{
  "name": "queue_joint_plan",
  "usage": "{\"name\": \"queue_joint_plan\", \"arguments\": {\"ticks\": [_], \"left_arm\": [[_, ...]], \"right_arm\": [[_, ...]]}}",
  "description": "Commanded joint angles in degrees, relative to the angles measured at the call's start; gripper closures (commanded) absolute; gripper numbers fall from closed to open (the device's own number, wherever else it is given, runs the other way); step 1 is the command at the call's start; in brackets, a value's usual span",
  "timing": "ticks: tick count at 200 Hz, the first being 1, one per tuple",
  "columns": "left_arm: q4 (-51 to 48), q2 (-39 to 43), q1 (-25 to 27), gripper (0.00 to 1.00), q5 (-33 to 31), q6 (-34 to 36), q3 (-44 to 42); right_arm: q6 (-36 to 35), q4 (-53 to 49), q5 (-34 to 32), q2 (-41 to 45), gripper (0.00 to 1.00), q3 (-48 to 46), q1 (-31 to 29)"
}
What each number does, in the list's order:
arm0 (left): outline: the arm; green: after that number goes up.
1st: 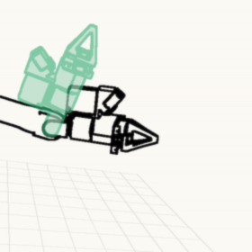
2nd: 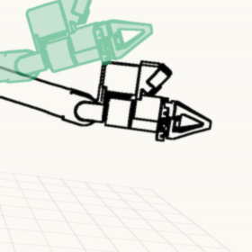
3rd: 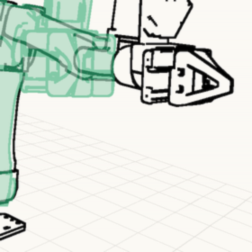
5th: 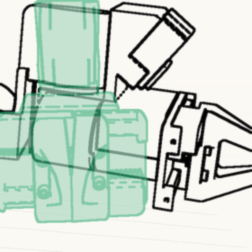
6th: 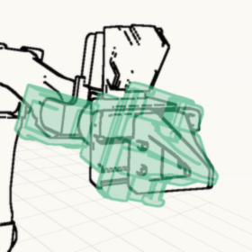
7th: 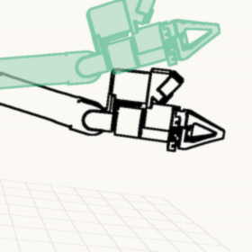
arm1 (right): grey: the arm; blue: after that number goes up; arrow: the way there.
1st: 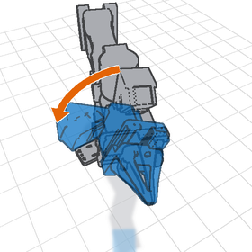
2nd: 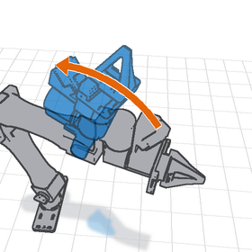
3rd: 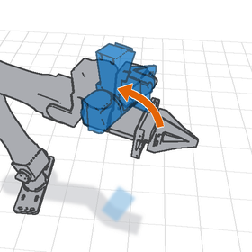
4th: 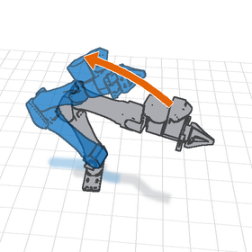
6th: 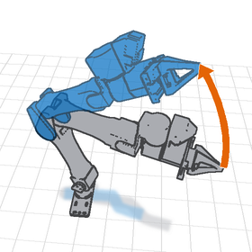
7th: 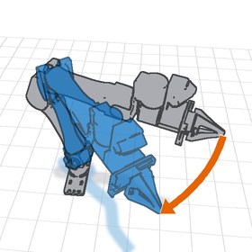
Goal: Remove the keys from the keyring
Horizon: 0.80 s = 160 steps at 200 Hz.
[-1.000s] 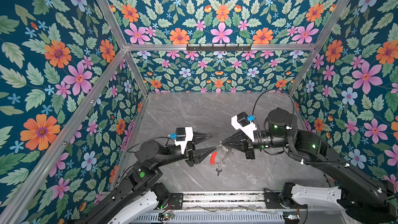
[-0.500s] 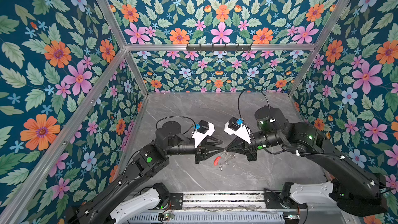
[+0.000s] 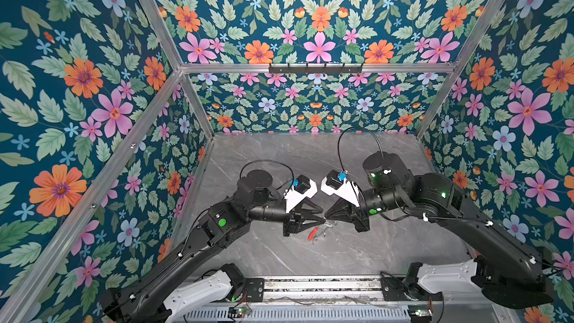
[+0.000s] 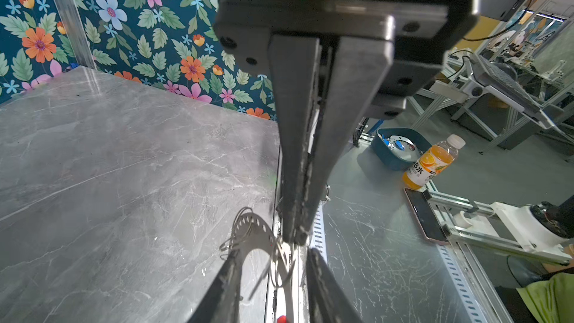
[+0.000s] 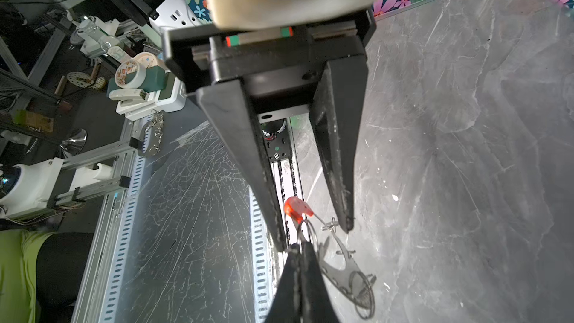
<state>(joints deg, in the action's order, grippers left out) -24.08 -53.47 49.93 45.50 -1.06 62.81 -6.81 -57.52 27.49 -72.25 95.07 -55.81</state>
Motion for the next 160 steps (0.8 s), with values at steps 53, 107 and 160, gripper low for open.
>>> {"name": "queue_joint_plan", "arguments": {"ticks": [53,107,160], "left_arm": [[5.97,2.92,0.01,1.0,-3.87,-0.48,-3.49],[24.07,13.65,0.06,0.5,-18.76,-7.48,-16.67],[29.08,16.47,0.0,0.41,-22.07,-8.79,-19.23]], "right_arm": [[3.11,7.03,0.91,2.42,1.0,-5.95,-0.06],[10.16,22.23,-2.18,11.89,0.56,-21.39,-0.03],[12.19,28.29,-0.78,17.02,0.46,-27.42,0.16]]}}
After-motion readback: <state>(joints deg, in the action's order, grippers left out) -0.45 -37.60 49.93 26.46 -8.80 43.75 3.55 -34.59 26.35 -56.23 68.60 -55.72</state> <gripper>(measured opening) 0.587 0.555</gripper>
